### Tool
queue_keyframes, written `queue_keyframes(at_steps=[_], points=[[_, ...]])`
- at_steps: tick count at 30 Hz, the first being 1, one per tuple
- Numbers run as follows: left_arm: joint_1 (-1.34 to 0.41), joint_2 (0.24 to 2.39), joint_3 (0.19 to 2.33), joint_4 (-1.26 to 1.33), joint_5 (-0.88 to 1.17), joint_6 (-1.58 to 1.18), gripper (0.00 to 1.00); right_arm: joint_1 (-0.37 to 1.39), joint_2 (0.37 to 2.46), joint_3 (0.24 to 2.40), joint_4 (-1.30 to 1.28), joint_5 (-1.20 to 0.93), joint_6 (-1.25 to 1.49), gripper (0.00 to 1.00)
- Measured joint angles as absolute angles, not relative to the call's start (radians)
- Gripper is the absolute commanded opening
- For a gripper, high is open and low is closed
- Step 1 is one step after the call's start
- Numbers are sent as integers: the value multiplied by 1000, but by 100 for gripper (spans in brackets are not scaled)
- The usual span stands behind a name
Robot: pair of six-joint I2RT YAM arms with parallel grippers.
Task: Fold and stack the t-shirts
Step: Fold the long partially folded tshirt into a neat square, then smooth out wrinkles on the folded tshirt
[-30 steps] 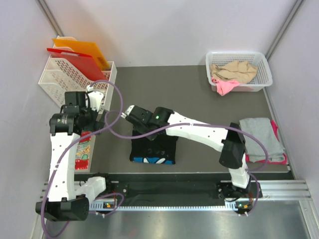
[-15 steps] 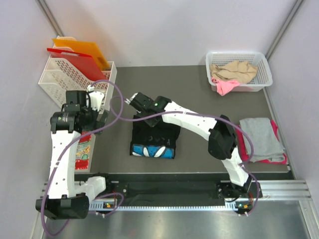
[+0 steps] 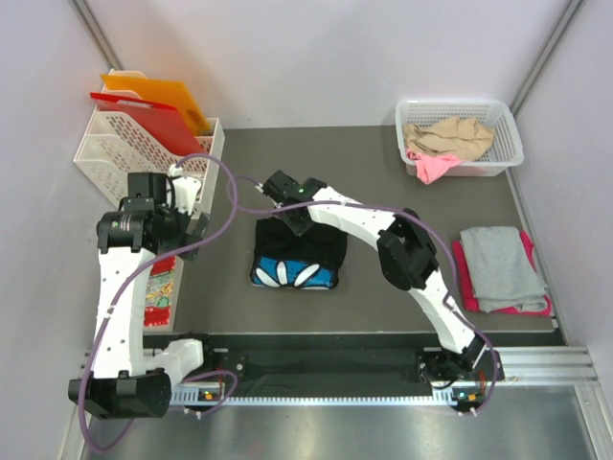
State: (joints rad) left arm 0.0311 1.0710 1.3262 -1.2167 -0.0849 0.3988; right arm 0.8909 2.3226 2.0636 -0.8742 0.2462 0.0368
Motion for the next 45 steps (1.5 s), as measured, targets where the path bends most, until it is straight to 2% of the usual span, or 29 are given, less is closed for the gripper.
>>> queue_keyframes(at_steps=[3,6,7,9,10,12,13,23,29,32,37,45], points=[[31,1071,1326,-1235,-78,398,99,873,2352,2080,-869,231,44,6],[31,1069,1326,-1251,-71,397,99,856,2370,2104,-868,214,53,26],[31,1068,1326,-1256,-69,397,99,849,2372,2111,-869,210,56,37],[31,1065,1326,-1262,-65,395,99,839,2373,2117,-862,208,60,51],[31,1062,1326,-1265,-62,394,99,833,2373,2122,-863,208,64,66],[31,1058,1326,-1271,-54,391,99,825,2373,2127,-862,217,70,84],[31,1056,1326,-1276,-46,390,99,821,2373,2130,-861,224,70,97],[31,1056,1326,-1310,-19,373,99,808,2341,2209,-879,322,91,100],[31,1056,1330,-1310,-19,368,99,789,2208,2191,-897,209,166,100],[31,1056,1340,-1311,-19,368,99,782,2049,2017,-828,11,246,100],[31,1052,1345,-1311,-17,369,99,795,1811,1601,-616,-318,412,100],[31,1052,1345,-1311,-16,369,99,821,1924,1344,-420,-623,577,100]])
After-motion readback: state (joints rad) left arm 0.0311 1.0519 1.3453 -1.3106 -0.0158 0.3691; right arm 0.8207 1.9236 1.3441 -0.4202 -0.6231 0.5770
